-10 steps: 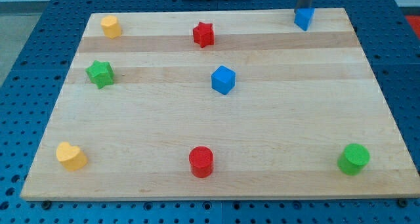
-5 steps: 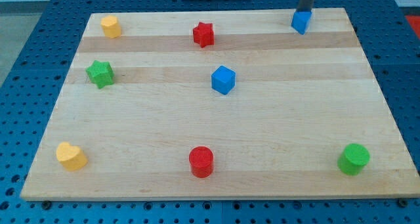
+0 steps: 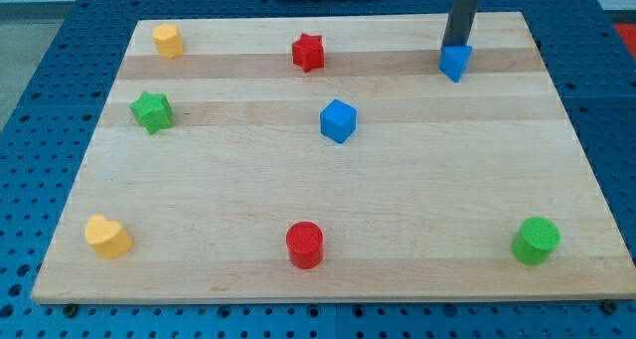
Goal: Move blue triangle towards blue cube
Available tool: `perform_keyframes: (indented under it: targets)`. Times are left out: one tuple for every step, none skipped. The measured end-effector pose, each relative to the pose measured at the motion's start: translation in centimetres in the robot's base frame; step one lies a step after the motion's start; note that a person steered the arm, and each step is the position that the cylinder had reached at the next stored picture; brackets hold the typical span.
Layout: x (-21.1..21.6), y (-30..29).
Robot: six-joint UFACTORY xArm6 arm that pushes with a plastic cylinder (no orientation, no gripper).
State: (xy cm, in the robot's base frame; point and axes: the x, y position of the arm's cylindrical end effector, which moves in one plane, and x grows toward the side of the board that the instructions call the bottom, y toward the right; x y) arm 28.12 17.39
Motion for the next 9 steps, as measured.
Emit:
perform_keyframes:
  targets:
    - [2.0, 0.1]
    - [2.9, 1.1]
    - [3.0, 1.2]
    - [4.8, 2.7]
    - [6.7, 5.4]
    - [7.8, 7.4]
    - [7.8, 7.1]
    - [7.7, 4.7]
    - [7.7, 0.8]
